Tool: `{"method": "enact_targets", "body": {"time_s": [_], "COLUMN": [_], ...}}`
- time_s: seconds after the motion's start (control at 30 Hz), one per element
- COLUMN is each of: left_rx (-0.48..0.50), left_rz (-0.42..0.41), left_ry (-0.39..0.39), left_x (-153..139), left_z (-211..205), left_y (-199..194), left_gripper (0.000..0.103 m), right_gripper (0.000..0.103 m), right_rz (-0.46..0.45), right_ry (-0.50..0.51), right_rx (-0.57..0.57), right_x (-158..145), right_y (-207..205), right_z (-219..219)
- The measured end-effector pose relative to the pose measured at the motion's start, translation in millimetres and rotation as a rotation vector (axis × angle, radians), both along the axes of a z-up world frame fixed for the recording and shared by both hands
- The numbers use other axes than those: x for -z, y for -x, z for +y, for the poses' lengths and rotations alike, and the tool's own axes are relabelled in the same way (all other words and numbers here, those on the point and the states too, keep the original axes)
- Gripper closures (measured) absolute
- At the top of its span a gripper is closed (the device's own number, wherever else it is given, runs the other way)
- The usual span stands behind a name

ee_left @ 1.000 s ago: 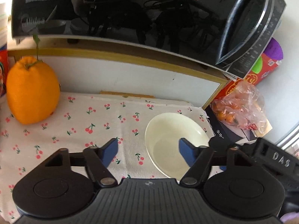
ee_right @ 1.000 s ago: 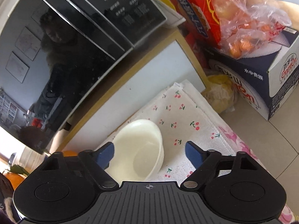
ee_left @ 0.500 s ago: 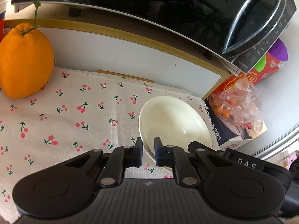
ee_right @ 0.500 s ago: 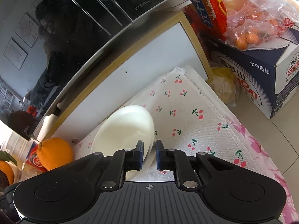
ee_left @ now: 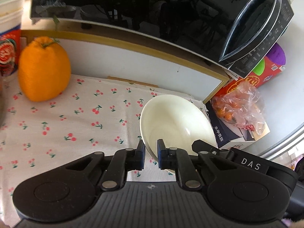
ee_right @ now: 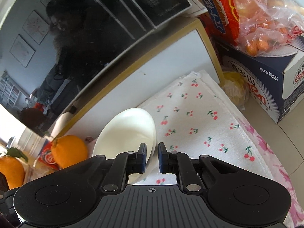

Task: Organize plates and bowls
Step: 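Lift and carry the small white bowl with both grippers toward the plates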

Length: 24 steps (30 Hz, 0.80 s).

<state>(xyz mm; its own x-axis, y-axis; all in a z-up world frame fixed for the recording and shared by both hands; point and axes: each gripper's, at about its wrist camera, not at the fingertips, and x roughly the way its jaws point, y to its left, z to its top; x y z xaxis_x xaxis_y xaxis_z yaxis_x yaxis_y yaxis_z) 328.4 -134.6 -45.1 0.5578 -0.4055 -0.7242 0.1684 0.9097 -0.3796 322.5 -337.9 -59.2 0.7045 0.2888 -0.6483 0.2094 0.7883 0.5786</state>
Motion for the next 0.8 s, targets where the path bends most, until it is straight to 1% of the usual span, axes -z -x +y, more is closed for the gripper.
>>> {"method": "enact_targets", "body": {"time_s": [0.2, 0.37, 0.57, 0.8], "left_rx": [-0.023, -0.035, -0.063, -0.092], "left_rz": [-0.008, -0.014, -0.014, -0.012], "left_ry": [-0.011, -0.006, 0.016, 0.029], "left_x": [-19.8, -34.2, -47.7, -57.4], "left_z": [14.5, 23.9, 40.2, 66.7], "left_y": [17.5, 30.1, 48.9, 77.9], "left_gripper": [0.091, 0.091, 0.091, 0.091], "right_gripper": [0.09, 0.09, 0.09, 0.09], "right_rz": [-0.007, -0.012, -0.021, -0.026], "right_ry": [-0.008, 0.007, 0.008, 0.023], "right_rx": [-0.024, -0.04, -0.057, -0.097], "right_x": [-22.7, -43.8, -65.4, -84.9], "right_y": [13.1, 24.4, 40.3, 67.4], "right_z": [15.6, 28.0, 40.4, 65.2]}}
